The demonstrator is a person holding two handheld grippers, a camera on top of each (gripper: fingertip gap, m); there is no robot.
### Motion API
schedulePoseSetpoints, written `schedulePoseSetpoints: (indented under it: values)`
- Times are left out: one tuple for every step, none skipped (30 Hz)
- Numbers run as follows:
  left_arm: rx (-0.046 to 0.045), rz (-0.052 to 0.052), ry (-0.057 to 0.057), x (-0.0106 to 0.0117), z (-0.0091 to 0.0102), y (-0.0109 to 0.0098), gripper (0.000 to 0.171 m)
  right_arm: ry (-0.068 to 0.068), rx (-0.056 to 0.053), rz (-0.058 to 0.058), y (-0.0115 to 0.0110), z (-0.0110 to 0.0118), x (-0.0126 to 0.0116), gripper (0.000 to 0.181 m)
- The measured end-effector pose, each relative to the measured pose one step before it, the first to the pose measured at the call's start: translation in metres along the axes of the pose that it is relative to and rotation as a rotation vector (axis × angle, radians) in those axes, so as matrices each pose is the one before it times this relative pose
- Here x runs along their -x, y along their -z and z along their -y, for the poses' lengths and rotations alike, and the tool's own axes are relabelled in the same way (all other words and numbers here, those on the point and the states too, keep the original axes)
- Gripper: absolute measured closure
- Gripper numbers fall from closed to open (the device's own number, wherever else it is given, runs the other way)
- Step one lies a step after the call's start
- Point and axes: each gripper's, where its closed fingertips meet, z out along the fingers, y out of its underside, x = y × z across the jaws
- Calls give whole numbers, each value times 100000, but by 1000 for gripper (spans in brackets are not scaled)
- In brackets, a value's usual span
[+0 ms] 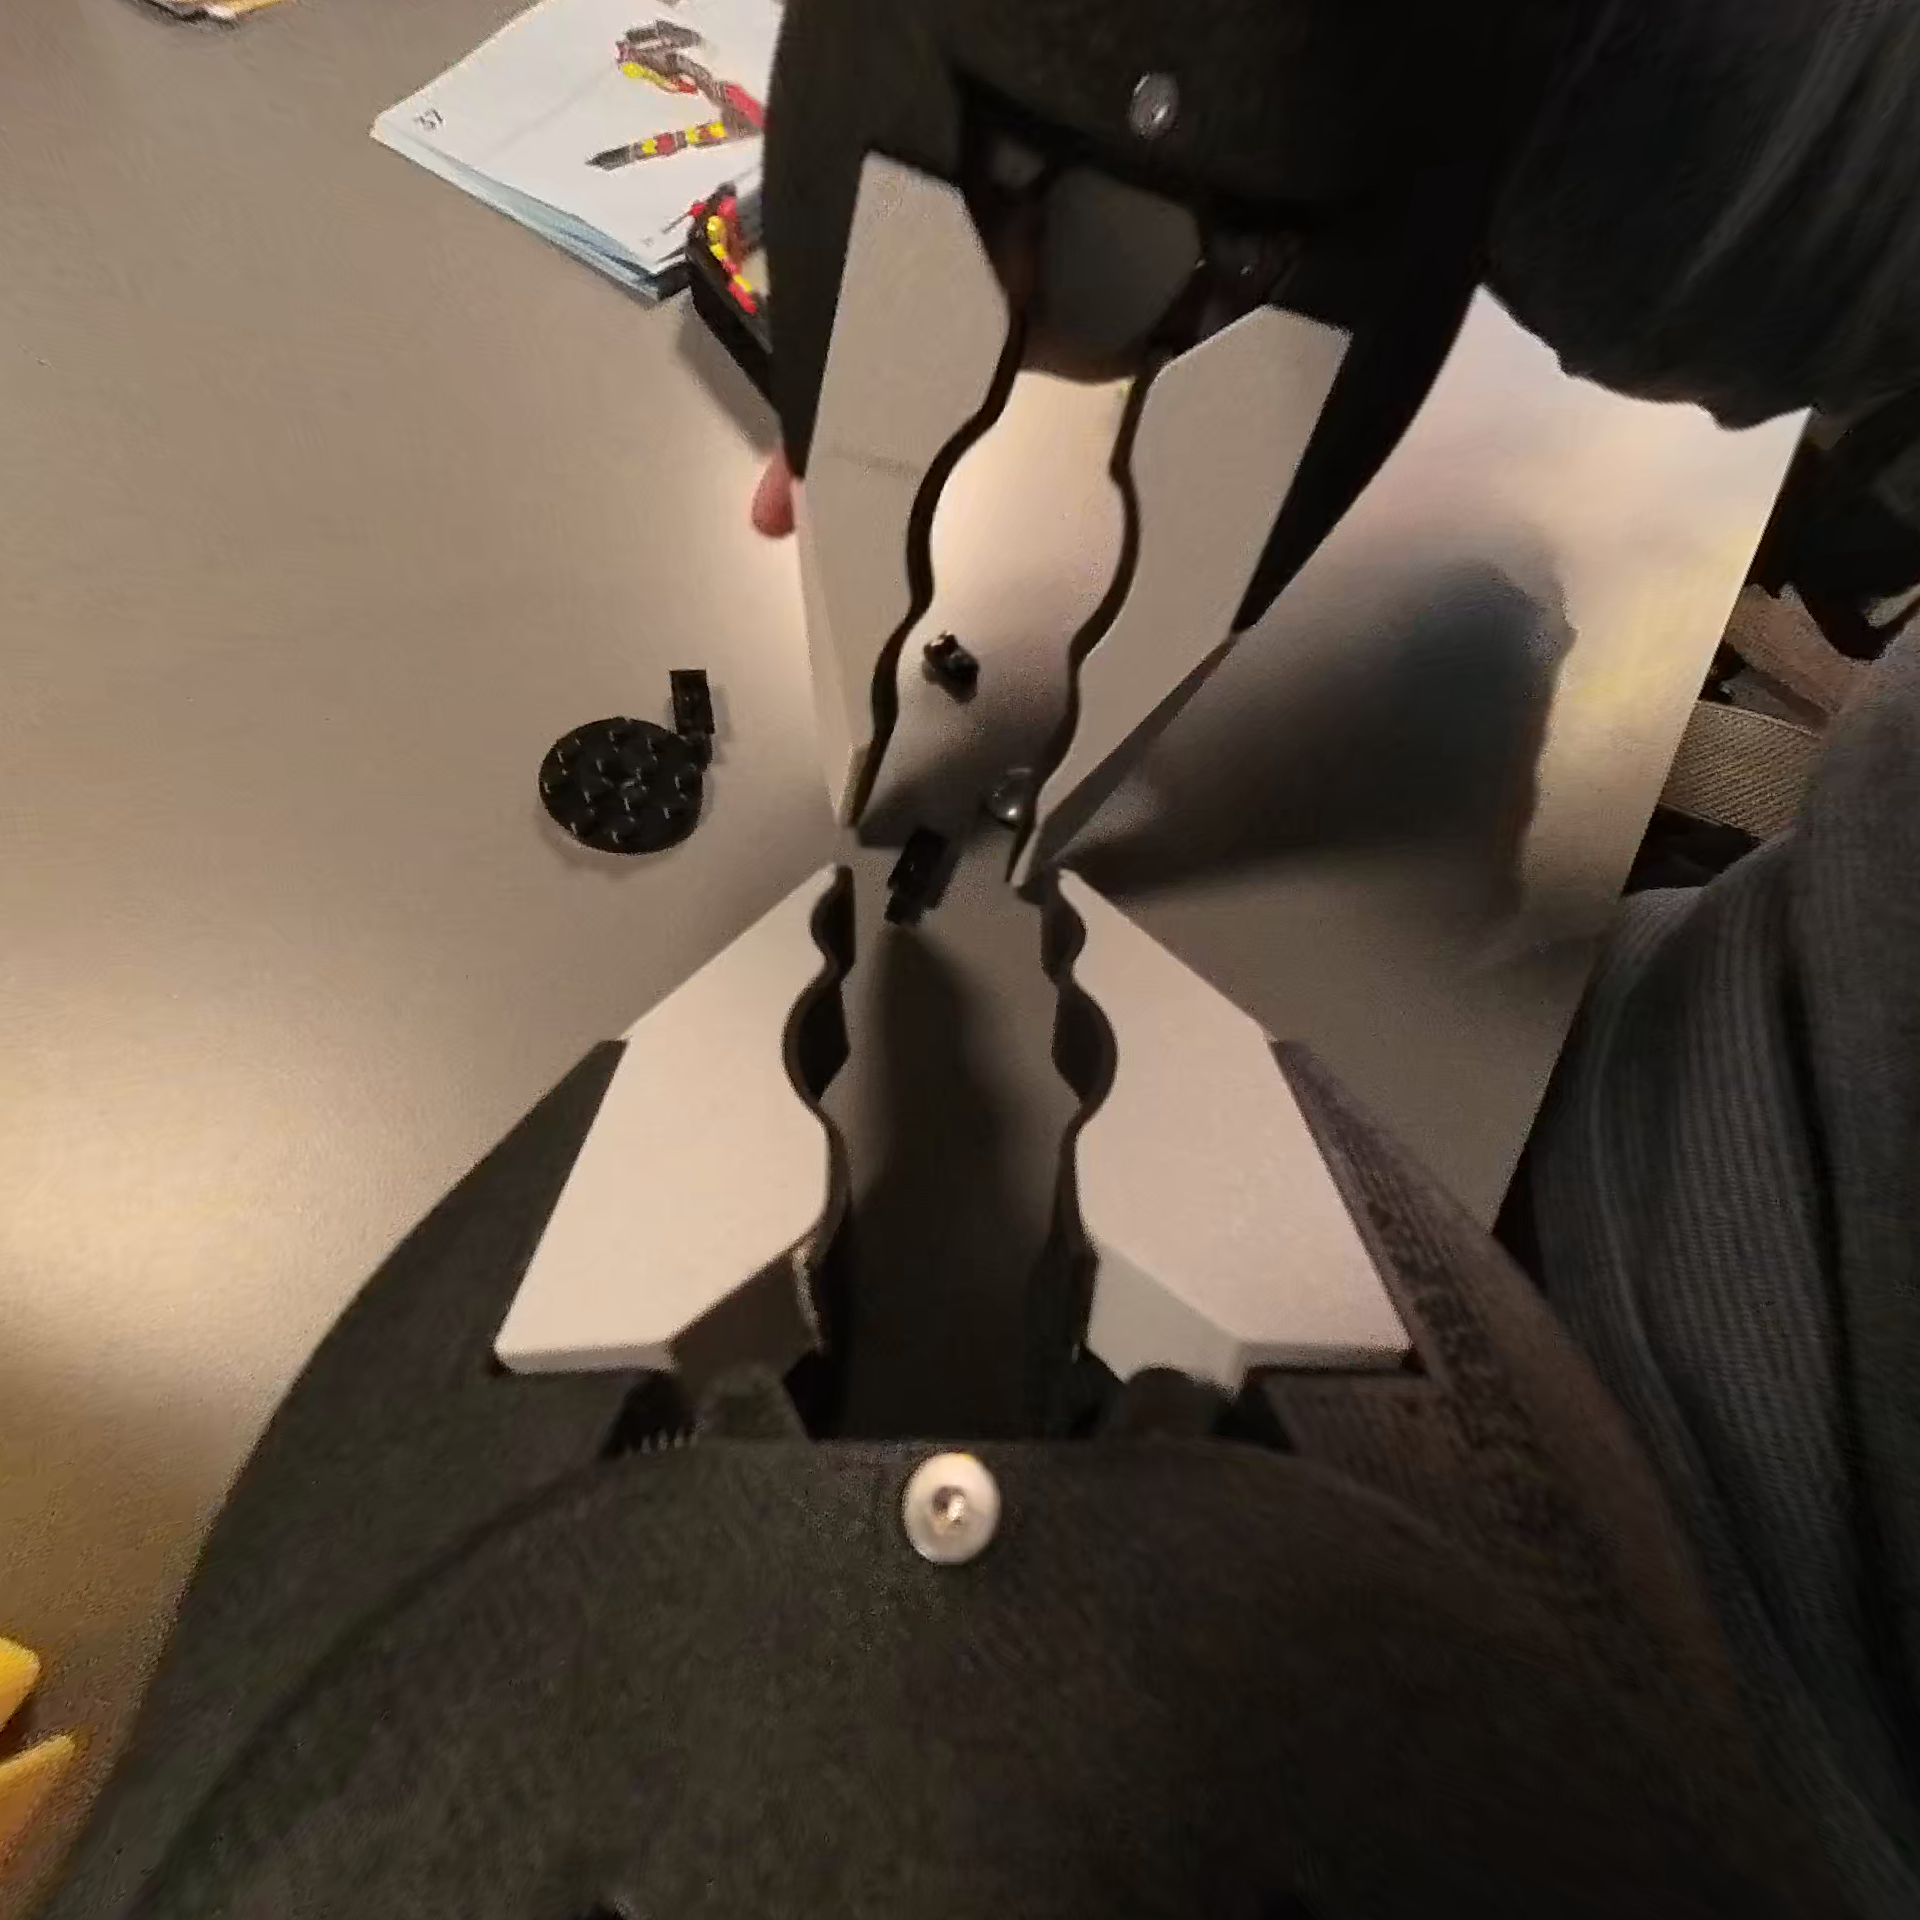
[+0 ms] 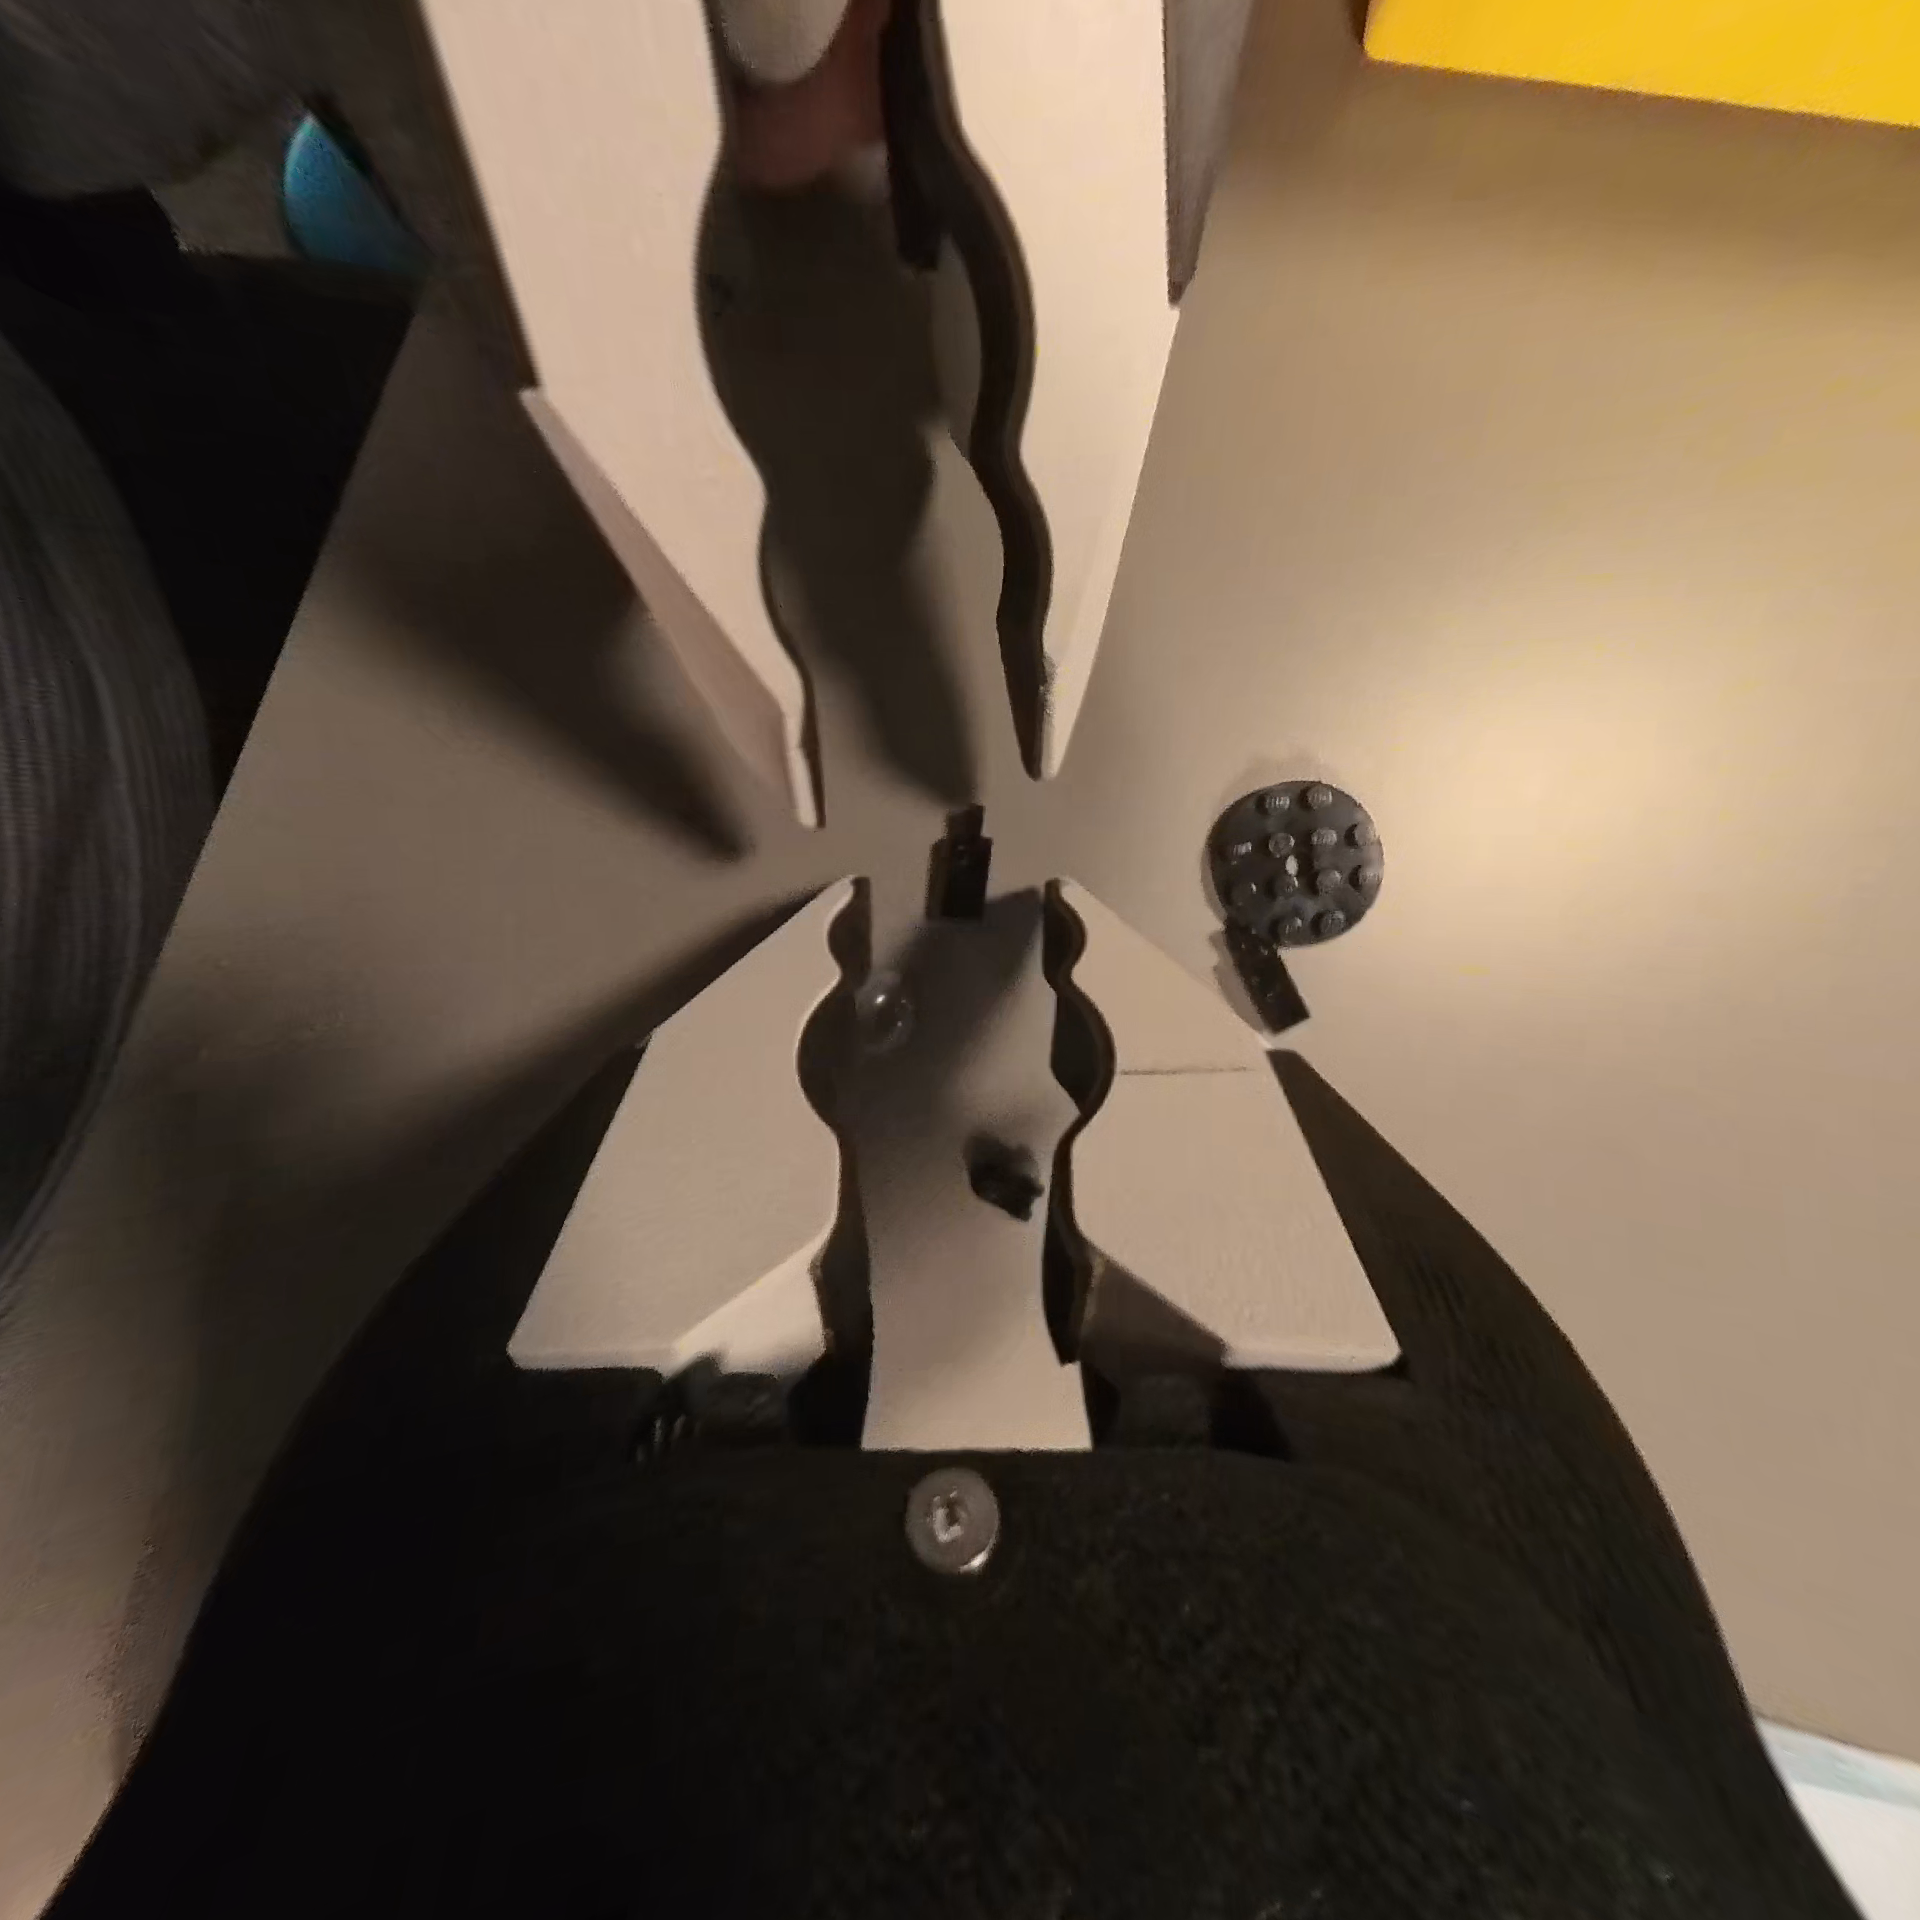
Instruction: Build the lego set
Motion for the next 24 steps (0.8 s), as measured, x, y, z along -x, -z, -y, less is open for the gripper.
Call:
schedulePoseSetpoints:
  values:
    - [679, -162, 320, 14, -69, -65, 138, -1481, -2106, -327, 362, -64, 204, 149]
    - [734, -12, 485, 46, -86, -75, 142, -2627, -2542, 282, 344, -87, 303, 148]
    - [899, -349, 431, 1, -114, -90, 145, -2938, -2101, 207, 253, -228, 300, 148]
    - [1036, -234, 392, 5, -125, -95, 146, -2256, -1207, -512, 143, -396, 221, 148]
    - [1065, -345, 91, -13, -124, -107, 147, -999, -705, -1440, 63, -464, 108, 149]
    - [997, -93, -346, 22, -103, -82, 148, -62, -670, -1461, 8, -422, 95, 149]
    - [884, 854, -607, 173, -83, -76, 148, 459, -1022, -1250, -31, -278, 114, 149]
    - [769, 1234, -865, 227, -66, -53, 149, 792, -1456, -706, -49, -121, 154, 150]
    - [817, 665, -917, 164, -82, -49, 150, 777, -1621, -968, -29, 6, 56, 151]
    - [1077, 282, -645, 132, -105, -87, 151, 1034, -978, -853, -14, 9, 31, 153]
    - [1293, 97, -521, 100, -132, -122, 151, 1362, -1019, -1649, 4, 46, -112, 156]
    - [543, 185, -1100, 63, -26, -66, 154, 1620, -686, -2039, 1, 42, -172, 159]
    - [455, 156, -1114, 44, -25, -61, 156, 1733, -302, -1950, 7, 8, -146, 163]
    - [299, 157, -657, 50, -9, -39, 158, 1637, -163, -2080, 4, 16, -145, 166]
    - [146, -124, -405, 2, -5, -27, 159, 1691, -274, -1718, -6, 15, -77, 169]
    - [89, -161, -287, -10, 5, -17, 159, 1426, -347, -1267, -2, 21, -6, 169]
    - [100, -60, -354, -12, -4, -27, 160, 1078, -314, -1352, 0, 32, -24, 169]
    - [130, 43, -416, -14, -5, -16, 160, 1018, -551, -1240, 11, 37, -16, 170]
    - [115, -36, -427, -16, -2, -33, 160, 1001, -1351, -1469, 43, 147, -61, 171]
    - [107, -109, -394, -24, -5, -12, 160, 1006, -2141, -1696, 94, 286, -106, 174]
    - [77, -256, -326, -30, 4, -16, 160, 1078, -2282, -1814, 105, 342, -128, 177]
    - [70, -412, -325, -51, -2, -23, 160, 1136, -1871, -2129, 60, 329, -169, 179]
    - [65, -443, -324, -37, 11, -20, 160, 1497, -1131, -1516, -5, 248, -55, 179]
    - [95, -201, -270, -16, 5, -16, 160, 1843, -205, -1575, -93, 145, -43, 179]
